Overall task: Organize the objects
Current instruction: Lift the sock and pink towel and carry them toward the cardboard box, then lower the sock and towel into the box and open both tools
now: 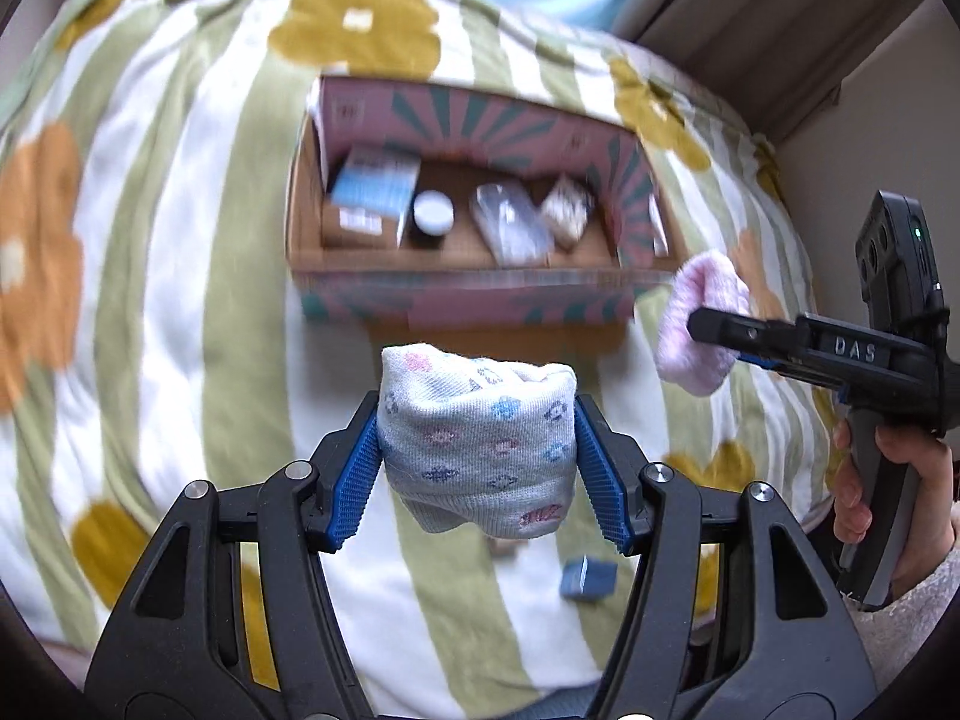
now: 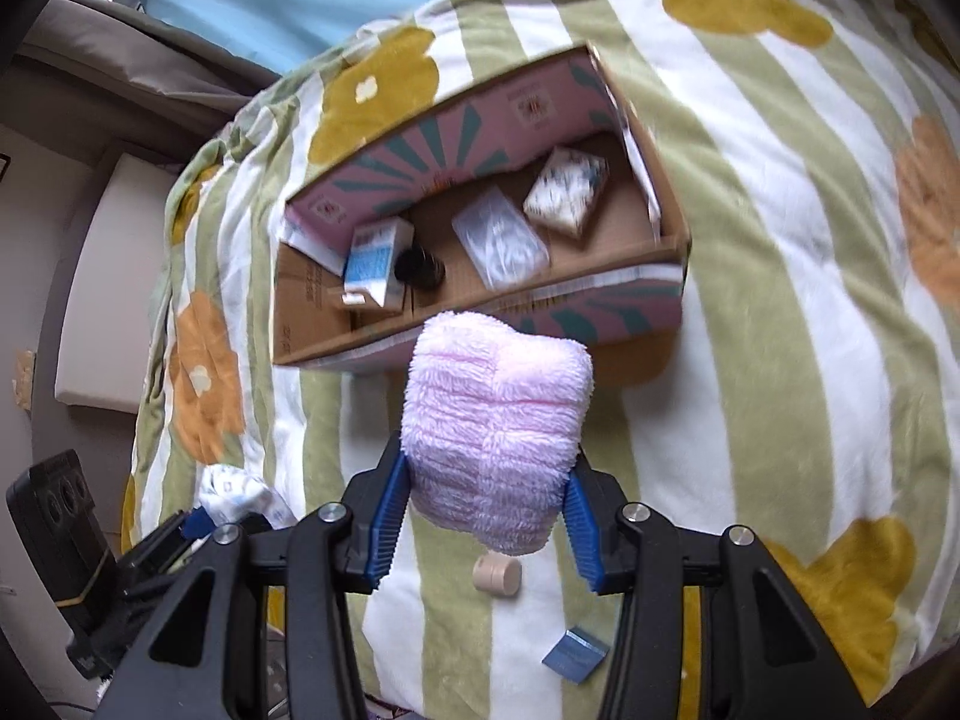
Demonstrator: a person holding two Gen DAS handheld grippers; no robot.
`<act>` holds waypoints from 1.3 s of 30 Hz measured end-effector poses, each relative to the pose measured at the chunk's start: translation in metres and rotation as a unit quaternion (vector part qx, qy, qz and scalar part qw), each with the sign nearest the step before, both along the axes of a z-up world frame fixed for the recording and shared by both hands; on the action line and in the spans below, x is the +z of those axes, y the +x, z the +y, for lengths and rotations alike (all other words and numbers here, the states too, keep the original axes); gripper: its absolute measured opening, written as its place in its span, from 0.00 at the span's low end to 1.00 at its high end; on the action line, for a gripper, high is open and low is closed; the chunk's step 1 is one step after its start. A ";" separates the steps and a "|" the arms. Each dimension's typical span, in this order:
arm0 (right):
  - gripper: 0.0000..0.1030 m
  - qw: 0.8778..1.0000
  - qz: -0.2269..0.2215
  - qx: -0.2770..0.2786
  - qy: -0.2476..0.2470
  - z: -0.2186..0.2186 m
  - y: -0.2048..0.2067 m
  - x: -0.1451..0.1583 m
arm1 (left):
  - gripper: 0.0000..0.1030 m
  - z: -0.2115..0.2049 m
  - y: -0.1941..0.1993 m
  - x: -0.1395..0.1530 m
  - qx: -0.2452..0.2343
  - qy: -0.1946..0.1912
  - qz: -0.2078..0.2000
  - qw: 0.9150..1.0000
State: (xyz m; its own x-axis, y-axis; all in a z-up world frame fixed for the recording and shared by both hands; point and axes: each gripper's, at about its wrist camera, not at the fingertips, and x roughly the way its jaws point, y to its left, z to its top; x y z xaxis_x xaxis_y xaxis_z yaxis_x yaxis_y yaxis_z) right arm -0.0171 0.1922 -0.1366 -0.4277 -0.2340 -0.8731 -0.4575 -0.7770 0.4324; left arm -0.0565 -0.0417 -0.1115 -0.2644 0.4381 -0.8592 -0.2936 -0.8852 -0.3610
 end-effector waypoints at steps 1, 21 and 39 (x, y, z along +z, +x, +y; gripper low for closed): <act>0.42 1.000 0.005 0.000 0.006 0.003 -0.006 0.004 | 0.56 0.001 -0.010 0.004 -0.003 -0.002 0.008 1.000; 0.42 0.998 -0.013 0.005 0.064 0.042 -0.095 -0.024 | 0.56 0.043 -0.171 -0.047 -0.034 -0.051 0.017 0.998; 0.63 0.996 -0.053 -0.023 0.069 0.043 -0.115 -0.048 | 0.99 0.059 -0.175 -0.074 -0.070 -0.087 -0.001 0.994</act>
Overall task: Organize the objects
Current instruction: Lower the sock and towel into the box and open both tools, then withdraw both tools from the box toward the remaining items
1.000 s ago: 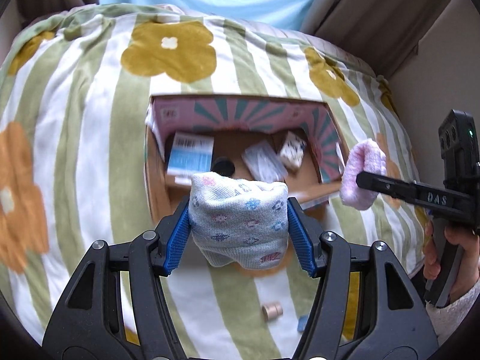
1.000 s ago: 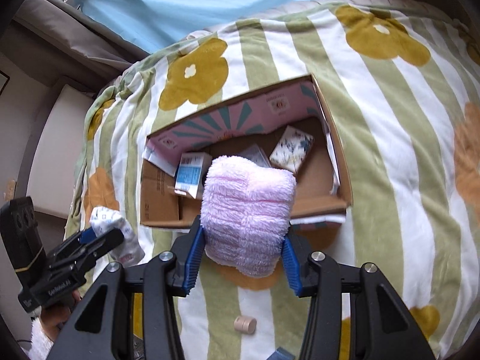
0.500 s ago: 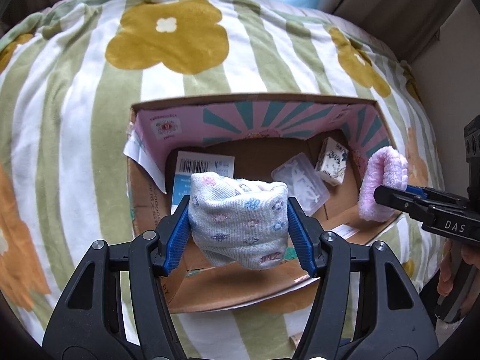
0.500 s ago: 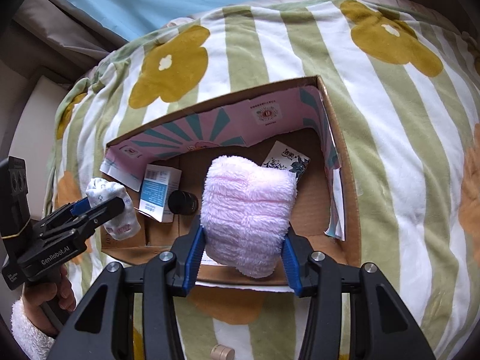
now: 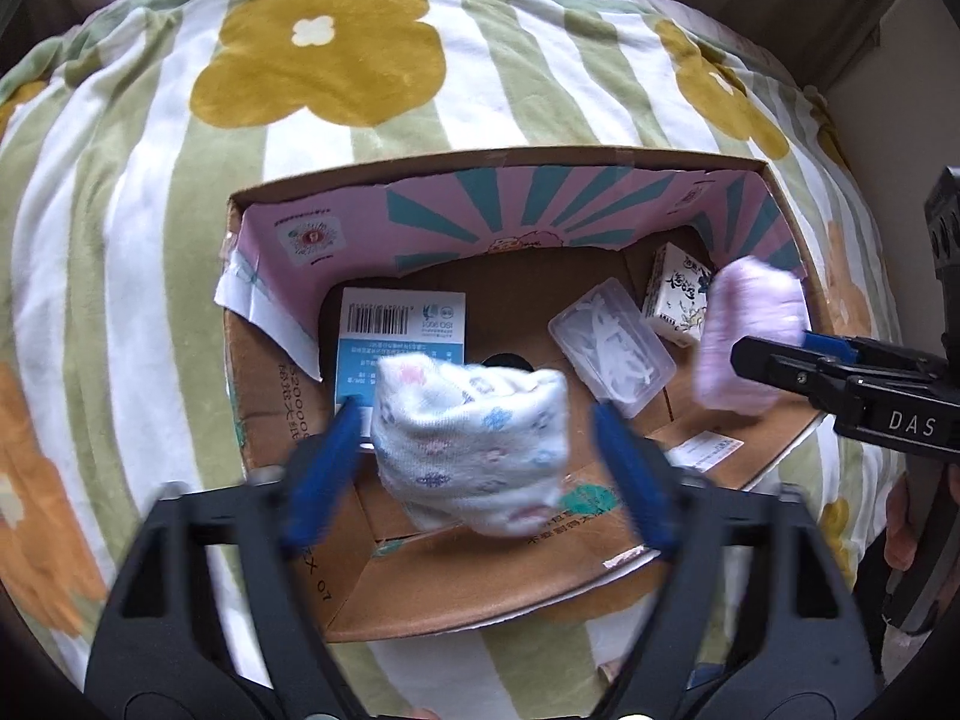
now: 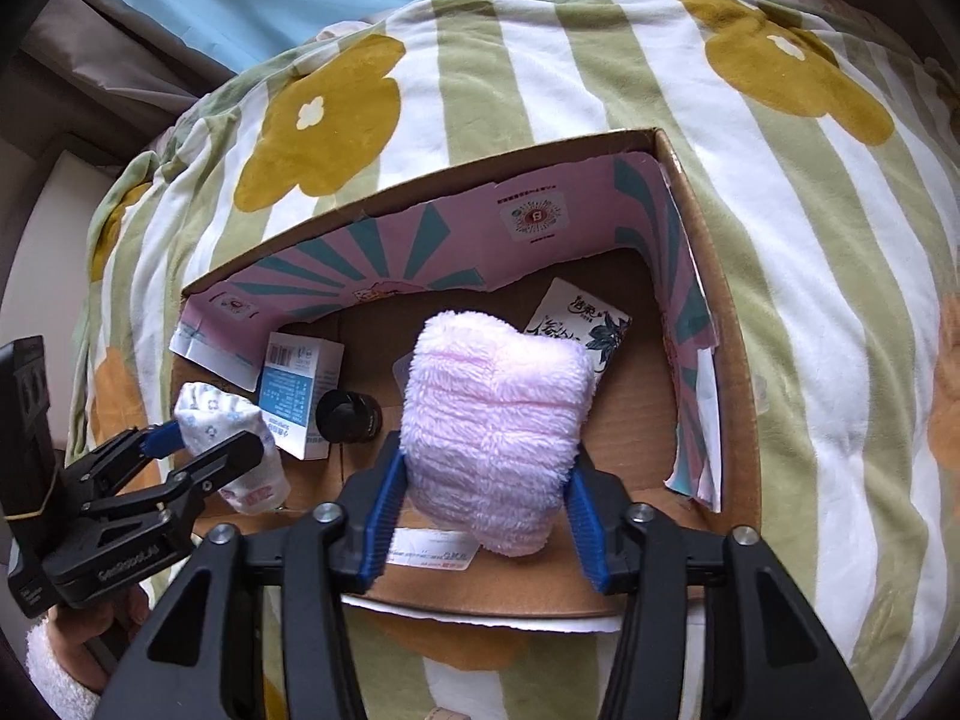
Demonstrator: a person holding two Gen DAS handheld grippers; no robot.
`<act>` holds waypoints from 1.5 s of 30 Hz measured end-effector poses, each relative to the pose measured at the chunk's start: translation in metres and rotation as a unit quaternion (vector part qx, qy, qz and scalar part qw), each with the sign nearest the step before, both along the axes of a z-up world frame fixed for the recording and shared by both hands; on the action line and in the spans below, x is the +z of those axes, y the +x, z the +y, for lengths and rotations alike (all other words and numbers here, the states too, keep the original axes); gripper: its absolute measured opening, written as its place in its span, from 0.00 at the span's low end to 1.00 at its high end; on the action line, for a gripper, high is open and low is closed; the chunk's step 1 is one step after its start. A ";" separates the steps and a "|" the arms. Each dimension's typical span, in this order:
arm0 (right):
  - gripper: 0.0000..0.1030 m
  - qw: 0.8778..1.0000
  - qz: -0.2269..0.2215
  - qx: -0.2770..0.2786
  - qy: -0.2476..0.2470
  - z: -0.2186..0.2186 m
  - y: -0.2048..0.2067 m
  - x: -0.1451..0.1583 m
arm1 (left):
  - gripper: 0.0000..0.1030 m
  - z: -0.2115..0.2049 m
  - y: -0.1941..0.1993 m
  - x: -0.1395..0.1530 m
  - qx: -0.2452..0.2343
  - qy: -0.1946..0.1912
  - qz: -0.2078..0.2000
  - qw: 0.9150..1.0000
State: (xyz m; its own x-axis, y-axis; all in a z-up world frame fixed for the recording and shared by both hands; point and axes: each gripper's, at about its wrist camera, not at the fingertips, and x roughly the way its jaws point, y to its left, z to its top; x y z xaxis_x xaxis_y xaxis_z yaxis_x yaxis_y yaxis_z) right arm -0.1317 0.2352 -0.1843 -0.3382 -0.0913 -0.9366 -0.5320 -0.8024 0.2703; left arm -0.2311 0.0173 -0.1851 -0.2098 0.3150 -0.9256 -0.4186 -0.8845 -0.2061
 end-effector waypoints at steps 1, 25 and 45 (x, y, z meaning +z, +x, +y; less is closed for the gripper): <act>0.71 1.000 -0.005 -0.005 0.002 0.001 0.000 0.001 | 1.00 0.002 0.001 0.003 -0.004 -0.001 0.006 1.000; 0.82 0.999 0.012 -0.007 0.051 -0.008 0.025 0.032 | 1.00 -0.017 0.040 0.020 0.014 0.013 0.022 1.000; 0.82 0.982 0.119 0.052 0.135 -0.038 0.090 0.097 | 1.00 -0.005 0.092 0.060 -0.054 0.006 0.094 0.994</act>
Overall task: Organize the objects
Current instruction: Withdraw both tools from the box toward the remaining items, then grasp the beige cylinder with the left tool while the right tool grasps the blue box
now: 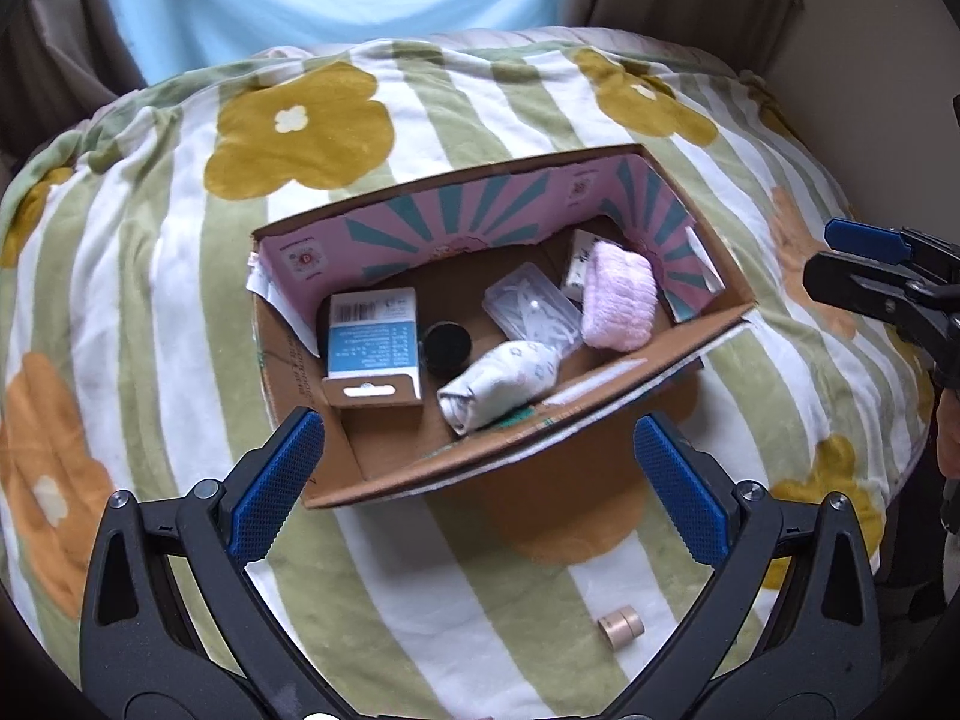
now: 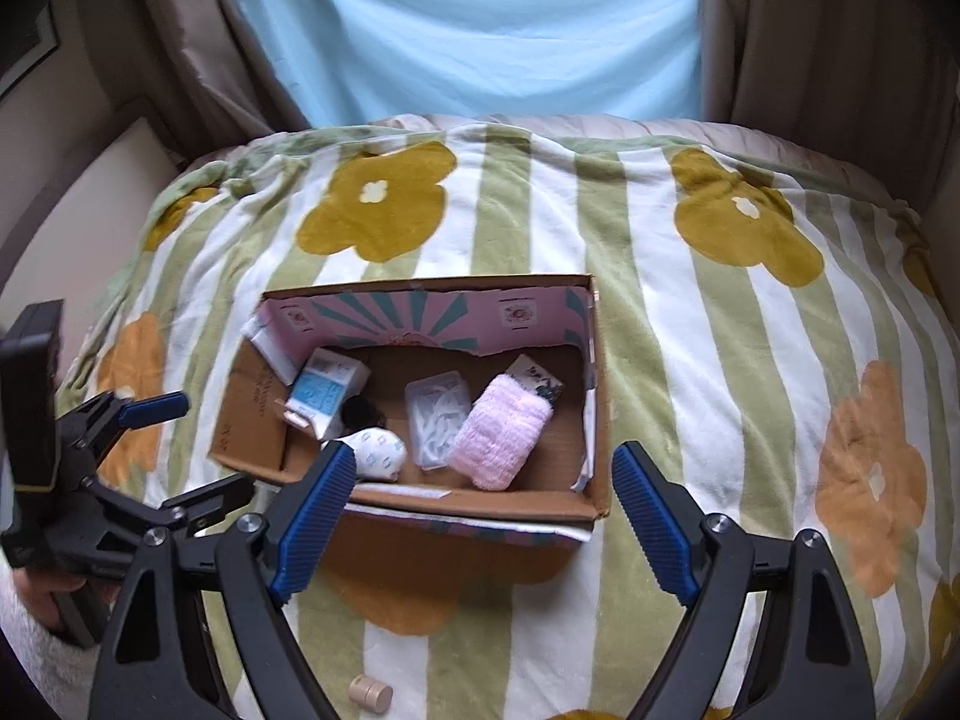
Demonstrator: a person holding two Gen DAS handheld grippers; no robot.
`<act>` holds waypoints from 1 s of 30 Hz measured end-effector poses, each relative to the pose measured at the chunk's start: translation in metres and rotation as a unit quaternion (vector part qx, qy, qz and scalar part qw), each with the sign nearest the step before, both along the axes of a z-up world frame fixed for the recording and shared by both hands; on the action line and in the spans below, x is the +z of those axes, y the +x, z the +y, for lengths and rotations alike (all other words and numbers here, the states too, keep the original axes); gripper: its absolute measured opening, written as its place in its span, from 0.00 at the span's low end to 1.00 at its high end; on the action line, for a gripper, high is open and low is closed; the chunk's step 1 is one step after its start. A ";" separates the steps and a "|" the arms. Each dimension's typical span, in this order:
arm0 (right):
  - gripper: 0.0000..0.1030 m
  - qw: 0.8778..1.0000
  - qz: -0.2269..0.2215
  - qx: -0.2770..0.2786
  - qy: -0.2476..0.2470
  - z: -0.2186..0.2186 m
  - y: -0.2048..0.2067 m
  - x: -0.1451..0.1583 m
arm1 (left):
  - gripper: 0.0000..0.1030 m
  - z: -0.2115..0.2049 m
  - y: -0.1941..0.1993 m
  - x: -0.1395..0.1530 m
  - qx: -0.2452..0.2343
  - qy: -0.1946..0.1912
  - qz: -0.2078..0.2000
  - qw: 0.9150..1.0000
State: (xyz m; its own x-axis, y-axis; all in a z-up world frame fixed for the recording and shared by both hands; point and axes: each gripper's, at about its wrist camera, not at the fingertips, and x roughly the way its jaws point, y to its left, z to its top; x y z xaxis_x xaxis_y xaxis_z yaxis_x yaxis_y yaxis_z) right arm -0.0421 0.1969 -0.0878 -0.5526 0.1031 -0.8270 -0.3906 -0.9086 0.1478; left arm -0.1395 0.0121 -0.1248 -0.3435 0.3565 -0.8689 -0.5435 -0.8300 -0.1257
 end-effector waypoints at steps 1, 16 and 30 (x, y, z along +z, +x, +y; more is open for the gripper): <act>0.82 1.000 0.000 0.012 0.000 -0.005 0.007 0.000 | 1.00 0.000 0.004 0.000 -0.007 0.001 -0.001 1.000; 0.82 0.982 -0.077 0.164 -0.061 -0.068 0.094 -0.070 | 1.00 0.016 0.106 -0.058 -0.156 0.013 -0.043 0.987; 0.72 0.953 -0.122 0.258 -0.100 -0.126 0.138 -0.178 | 0.86 0.033 0.168 -0.153 -0.195 0.018 -0.089 0.977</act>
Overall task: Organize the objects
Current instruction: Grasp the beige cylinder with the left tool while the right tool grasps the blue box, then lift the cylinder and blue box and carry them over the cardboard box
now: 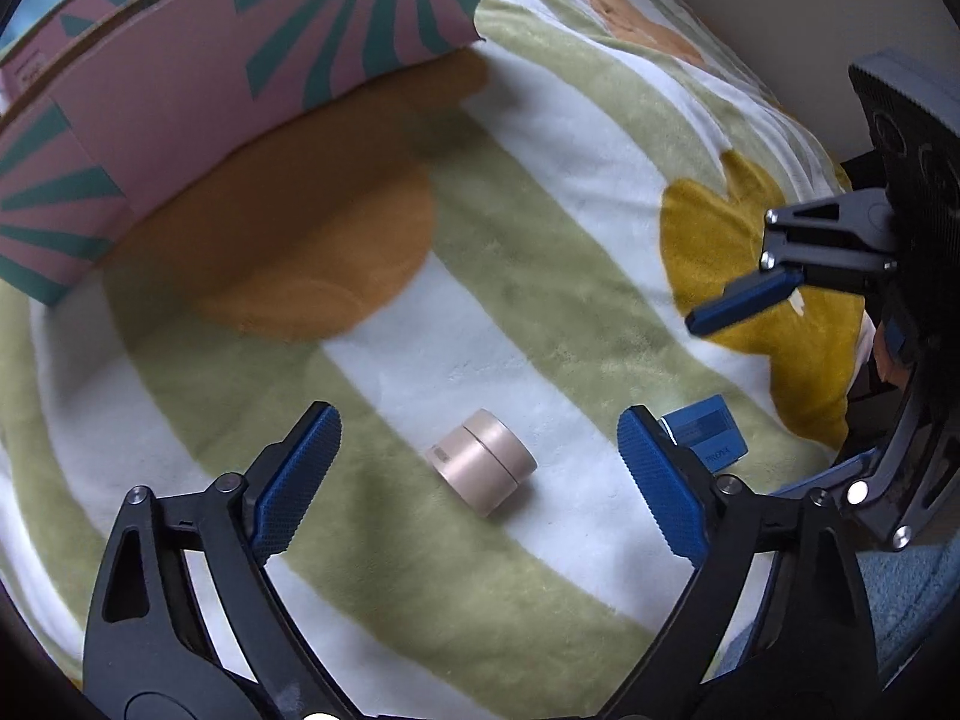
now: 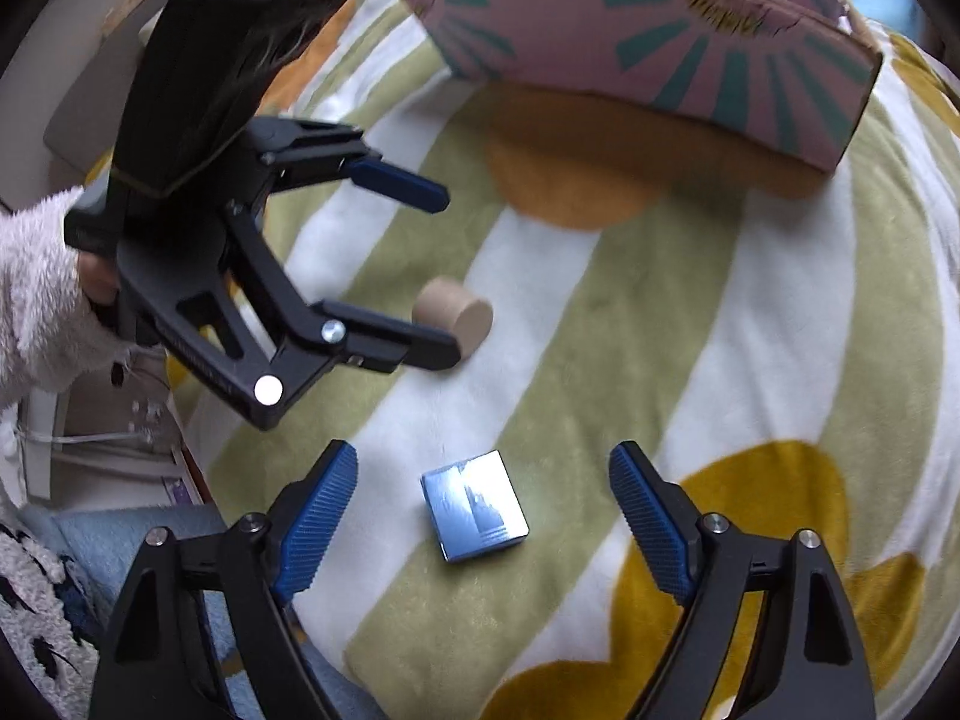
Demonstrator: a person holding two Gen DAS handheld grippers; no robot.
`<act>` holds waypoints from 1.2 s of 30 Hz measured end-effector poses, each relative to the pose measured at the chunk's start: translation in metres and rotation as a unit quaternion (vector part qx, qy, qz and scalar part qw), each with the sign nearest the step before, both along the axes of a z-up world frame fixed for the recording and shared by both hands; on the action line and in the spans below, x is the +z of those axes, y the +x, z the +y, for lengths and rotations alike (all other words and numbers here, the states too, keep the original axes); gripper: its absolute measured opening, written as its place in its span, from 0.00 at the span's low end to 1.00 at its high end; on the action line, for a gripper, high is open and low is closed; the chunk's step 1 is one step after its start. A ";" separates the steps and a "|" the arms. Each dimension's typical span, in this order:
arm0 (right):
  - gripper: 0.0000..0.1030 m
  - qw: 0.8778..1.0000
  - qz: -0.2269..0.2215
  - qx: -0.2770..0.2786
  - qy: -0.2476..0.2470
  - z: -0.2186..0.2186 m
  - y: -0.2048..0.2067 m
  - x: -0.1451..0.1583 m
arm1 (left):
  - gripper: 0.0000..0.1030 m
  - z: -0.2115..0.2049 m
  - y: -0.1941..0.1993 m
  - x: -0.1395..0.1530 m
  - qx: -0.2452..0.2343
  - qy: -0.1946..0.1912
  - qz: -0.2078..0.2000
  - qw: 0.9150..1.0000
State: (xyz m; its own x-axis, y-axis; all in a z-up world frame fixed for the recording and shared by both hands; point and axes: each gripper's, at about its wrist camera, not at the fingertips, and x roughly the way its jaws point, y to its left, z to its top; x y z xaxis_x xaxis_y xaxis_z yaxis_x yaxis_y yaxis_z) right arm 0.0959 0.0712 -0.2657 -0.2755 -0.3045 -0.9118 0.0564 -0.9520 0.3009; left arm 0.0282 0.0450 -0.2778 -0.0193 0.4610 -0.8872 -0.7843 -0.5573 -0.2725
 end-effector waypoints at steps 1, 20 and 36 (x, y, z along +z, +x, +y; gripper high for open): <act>0.71 1.000 -0.003 0.005 -0.002 -0.002 0.002 -0.006 | 0.85 0.001 0.002 -0.004 0.001 0.001 0.000 1.000; 0.36 1.000 0.008 0.026 -0.007 -0.012 0.021 -0.029 | 0.40 0.005 0.020 -0.026 0.022 -0.005 0.033 0.999; 0.34 0.999 0.015 0.029 -0.019 -0.010 0.013 -0.015 | 0.37 -0.002 0.011 0.001 0.033 0.008 0.022 0.999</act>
State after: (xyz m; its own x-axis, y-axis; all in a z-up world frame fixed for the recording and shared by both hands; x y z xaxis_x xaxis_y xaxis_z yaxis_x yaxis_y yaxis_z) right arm 0.1090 0.0612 -0.2805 -0.2845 -0.3552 -0.8904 0.1205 -0.9347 0.3344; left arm 0.0390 0.0433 -0.2772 -0.0898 0.4723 -0.8769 -0.7573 -0.6042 -0.2479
